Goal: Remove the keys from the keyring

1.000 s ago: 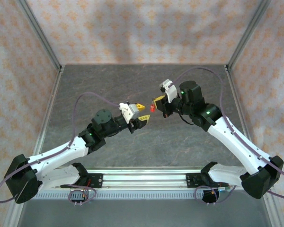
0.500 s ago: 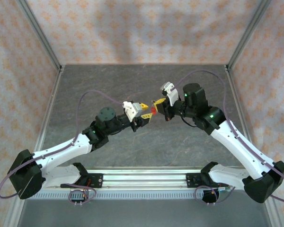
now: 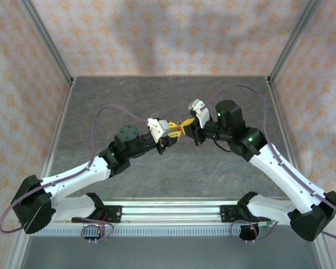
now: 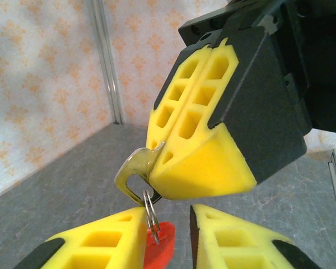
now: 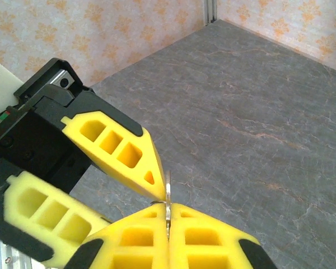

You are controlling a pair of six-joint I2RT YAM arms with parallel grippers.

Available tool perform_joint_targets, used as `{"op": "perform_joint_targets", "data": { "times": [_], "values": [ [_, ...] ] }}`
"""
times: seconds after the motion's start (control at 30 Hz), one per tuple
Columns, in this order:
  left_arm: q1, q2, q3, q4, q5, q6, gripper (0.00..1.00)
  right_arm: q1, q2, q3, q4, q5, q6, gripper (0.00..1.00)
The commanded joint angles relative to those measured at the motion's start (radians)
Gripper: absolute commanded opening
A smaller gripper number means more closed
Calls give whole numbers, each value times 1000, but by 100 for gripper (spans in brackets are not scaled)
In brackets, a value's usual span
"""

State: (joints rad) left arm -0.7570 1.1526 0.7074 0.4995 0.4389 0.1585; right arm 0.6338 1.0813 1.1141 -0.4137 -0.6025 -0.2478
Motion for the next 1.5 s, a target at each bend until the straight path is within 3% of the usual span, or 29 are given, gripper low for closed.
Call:
{"op": "perform_joint_targets", "data": {
  "times": [0.0,0.47,1.17,1.27,1.47],
  "values": [
    [7,6,38,36,17,1,23,5,-22,-3,12,6,-18,0],
    [8,-15,22,36,15,0,0,6,-30,-5,40,38,42,0],
    [7,-104,-62,131,-6,-21,0,6,5,-17,105,62,149,0],
    [7,-122,-97,133,-26,-31,14,6,0,-1,83,67,124,0],
    [7,-153,-118,95,-41,-31,17,6,-8,16,62,54,92,0]
  ]
}}
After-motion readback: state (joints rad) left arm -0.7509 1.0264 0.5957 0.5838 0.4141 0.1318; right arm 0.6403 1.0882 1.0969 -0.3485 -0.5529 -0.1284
